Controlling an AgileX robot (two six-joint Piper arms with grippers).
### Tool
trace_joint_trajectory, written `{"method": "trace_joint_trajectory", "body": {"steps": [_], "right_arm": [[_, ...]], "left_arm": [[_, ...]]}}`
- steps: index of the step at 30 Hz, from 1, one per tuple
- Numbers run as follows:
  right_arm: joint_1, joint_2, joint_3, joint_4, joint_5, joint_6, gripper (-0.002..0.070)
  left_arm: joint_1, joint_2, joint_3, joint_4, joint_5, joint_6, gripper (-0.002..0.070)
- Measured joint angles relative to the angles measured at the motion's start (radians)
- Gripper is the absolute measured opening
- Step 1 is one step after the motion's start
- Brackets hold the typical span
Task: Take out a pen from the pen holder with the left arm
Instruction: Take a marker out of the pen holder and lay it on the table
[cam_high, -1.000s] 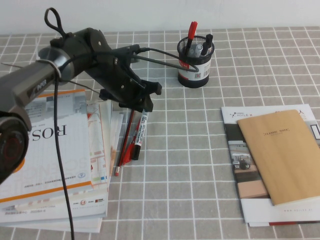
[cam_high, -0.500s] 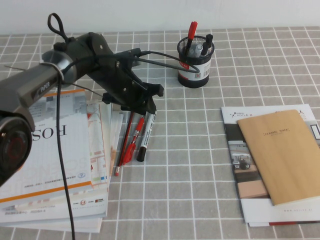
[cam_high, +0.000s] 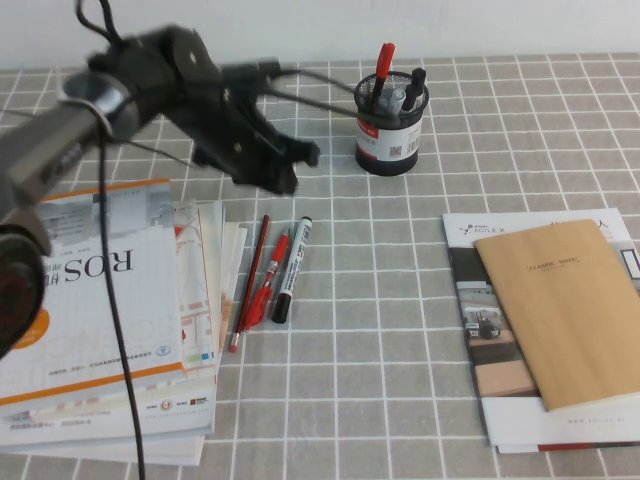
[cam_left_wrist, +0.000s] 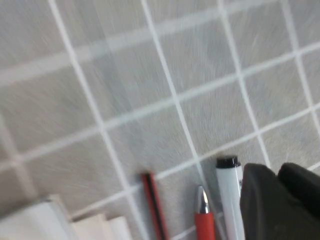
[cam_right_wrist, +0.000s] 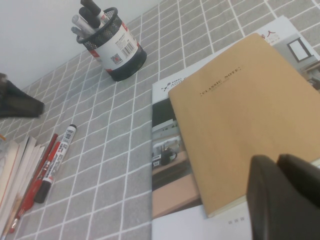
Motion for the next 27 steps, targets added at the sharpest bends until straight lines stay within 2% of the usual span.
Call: {"method": "trace_joint_trajectory", "body": {"steps": [3,7,13,16,23,27], "right_arm": [[0.0,0.0,0.0,0.0,0.0,0.0,-0.0013],[0.0,0.0,0.0,0.0,0.0,0.0,-0.0013],[0.0,0.0,0.0,0.0,0.0,0.0,-0.0013],[0.0,0.0,0.0,0.0,0.0,0.0,-0.0013],[0.0,0.0,0.0,0.0,0.0,0.0,-0.0013],[0.0,0.0,0.0,0.0,0.0,0.0,-0.0013]], "left_arm": [[0.0,-0.078,-0.014,0.084,0.0,0.017,0.0015],[0.0,-0.19,-0.021,0.175,0.021,0.037,0.0002],[0.0,-0.339,0.063,0.17,0.053,0.088,0.0],[0.0,-0.435,0.195,0.146,0.009,0.116,-0.0001],[0.0,-0.747,0.653,0.055,-0.206,0.131,-0.0001],[0.0,-0.911,0.873,0.033,-0.229,0.133,-0.0002]]}}
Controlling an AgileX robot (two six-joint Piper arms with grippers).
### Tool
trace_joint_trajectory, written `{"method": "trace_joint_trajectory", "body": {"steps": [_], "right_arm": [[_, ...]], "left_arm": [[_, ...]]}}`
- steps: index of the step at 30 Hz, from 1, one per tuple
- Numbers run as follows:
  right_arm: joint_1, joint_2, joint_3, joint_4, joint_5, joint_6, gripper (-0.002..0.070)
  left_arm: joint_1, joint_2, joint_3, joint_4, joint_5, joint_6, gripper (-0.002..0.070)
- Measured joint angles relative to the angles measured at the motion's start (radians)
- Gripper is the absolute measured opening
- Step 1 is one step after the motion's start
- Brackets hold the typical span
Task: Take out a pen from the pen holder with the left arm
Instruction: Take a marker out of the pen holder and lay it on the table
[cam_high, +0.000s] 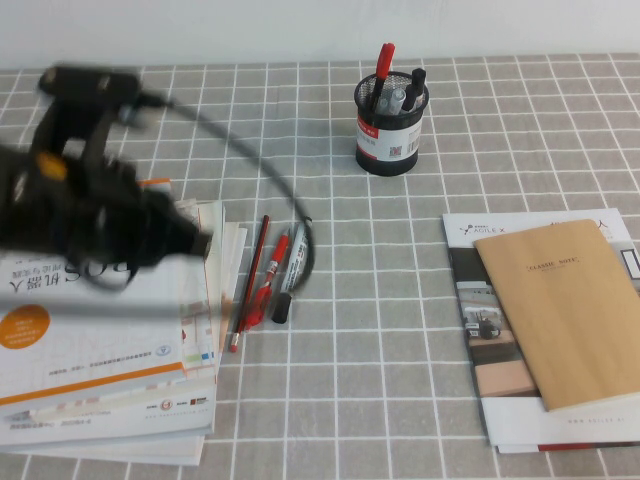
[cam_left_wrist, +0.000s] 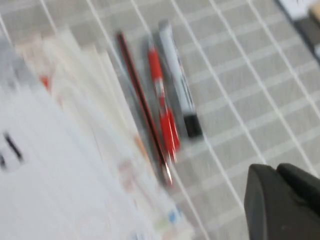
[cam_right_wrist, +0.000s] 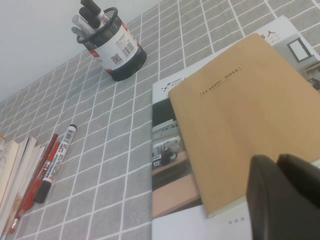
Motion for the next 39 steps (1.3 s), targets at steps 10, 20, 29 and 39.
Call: {"method": "trace_joint_trajectory", "body": {"steps": [10,20,29,39], "right_arm": [[0.0,0.0,0.0,0.0,0.0,0.0,-0.0013],[0.0,0.0,0.0,0.0,0.0,0.0,-0.0013],[0.0,0.0,0.0,0.0,0.0,0.0,-0.0013],[0.0,0.0,0.0,0.0,0.0,0.0,-0.0013]], "left_arm": [[0.0,-0.207,0.169,0.095,0.123,-0.016,-0.0002],[0.0,-0.215,0.183,0.119,0.222,-0.016,-0.0002],[0.0,-0.328,0.532,0.08,-0.289,-0.019,-0.0002],[0.0,-0.597,1.082,-0.203,-1.254,-0.02,-0.0003]]}}
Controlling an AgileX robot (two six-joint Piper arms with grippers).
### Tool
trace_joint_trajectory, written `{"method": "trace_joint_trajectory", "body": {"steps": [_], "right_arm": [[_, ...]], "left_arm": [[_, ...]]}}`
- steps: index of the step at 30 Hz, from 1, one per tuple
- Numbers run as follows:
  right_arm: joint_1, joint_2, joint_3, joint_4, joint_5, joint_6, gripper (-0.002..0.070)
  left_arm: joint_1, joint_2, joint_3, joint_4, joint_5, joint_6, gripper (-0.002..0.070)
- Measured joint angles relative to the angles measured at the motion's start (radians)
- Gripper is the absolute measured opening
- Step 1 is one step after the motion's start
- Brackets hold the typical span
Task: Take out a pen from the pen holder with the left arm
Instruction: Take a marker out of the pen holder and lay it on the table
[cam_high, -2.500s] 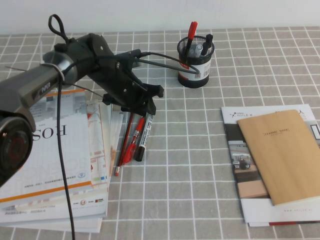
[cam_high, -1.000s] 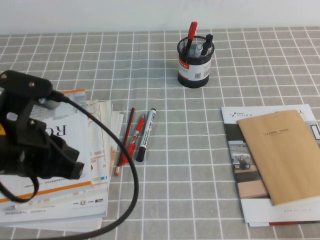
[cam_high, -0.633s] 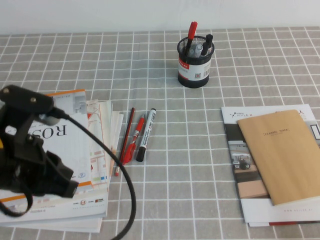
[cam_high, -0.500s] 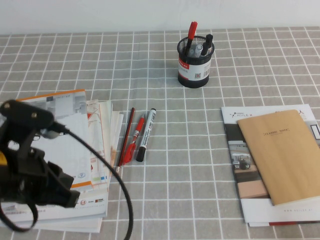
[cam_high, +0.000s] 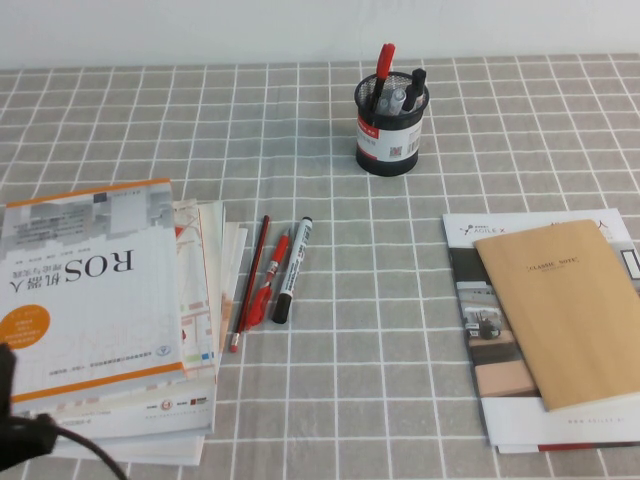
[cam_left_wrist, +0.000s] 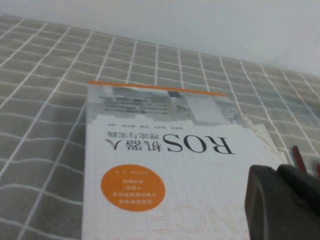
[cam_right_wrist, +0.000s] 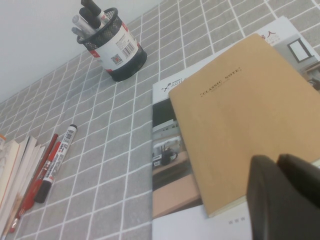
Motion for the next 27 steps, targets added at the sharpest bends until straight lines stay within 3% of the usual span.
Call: {"method": "trace_joint_trajectory", "body": {"steps": [5,12,22,27], "right_arm": [[0.0,0.0,0.0,0.0,0.0,0.0,-0.0013],[0.0,0.0,0.0,0.0,0.0,0.0,-0.0013],[0.0,0.0,0.0,0.0,0.0,0.0,-0.0013],[0.0,0.0,0.0,0.0,0.0,0.0,-0.0013]], "left_arm": [[0.004,-0.094,0.016,-0.175,0.031,0.0,-0.0003],[0.093,-0.209,0.016,-0.213,0.236,0.0,-0.0003],[0.299,-0.446,0.018,-0.202,0.498,0.0,-0.0003],[0.364,-0.606,0.018,-0.024,0.624,0.006,-0.0003]]}}
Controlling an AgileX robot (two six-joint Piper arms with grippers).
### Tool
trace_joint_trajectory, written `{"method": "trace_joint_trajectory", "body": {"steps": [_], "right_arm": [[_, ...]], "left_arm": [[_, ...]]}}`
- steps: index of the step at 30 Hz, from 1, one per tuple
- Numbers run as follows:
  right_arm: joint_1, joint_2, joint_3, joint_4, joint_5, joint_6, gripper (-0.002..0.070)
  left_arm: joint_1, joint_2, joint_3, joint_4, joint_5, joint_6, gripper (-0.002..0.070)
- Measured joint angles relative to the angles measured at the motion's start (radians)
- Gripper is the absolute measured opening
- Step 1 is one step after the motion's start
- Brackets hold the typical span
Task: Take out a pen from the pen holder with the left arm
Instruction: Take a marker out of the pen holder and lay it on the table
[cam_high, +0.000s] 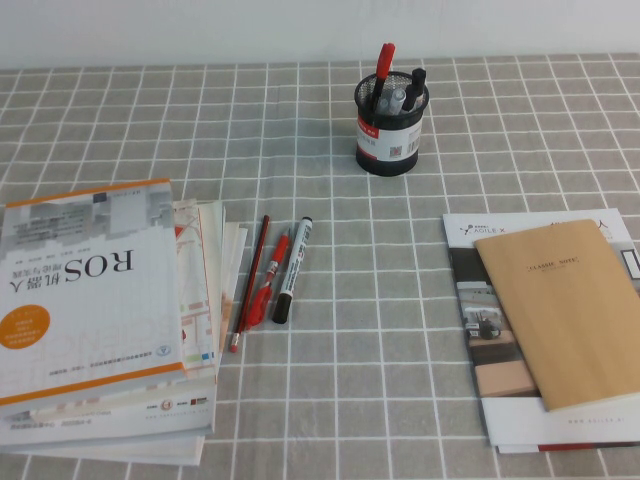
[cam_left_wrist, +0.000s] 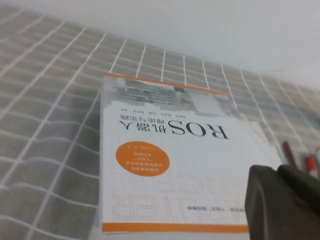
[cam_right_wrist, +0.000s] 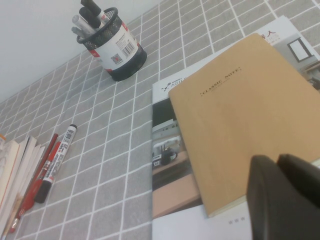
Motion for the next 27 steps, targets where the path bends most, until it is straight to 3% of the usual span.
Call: {"method": "trace_joint_trajectory", "body": {"steps": [5,15,22,27], "right_arm": [[0.0,0.0,0.0,0.0,0.0,0.0,-0.0013],[0.0,0.0,0.0,0.003,0.0,0.0,-0.0013],[0.0,0.0,0.0,0.003,0.0,0.0,-0.0013],[0.0,0.0,0.0,0.003,0.0,0.0,-0.0013]], "left_arm": [[0.008,-0.1,0.0,0.19,0.146,0.004,-0.0003],[0.008,-0.103,0.001,0.237,0.196,0.004,-0.0003],[0.008,-0.103,0.001,0.491,0.205,-0.268,-0.0003],[-0.018,-0.103,0.001,0.458,0.231,-0.235,-0.0003]]}}
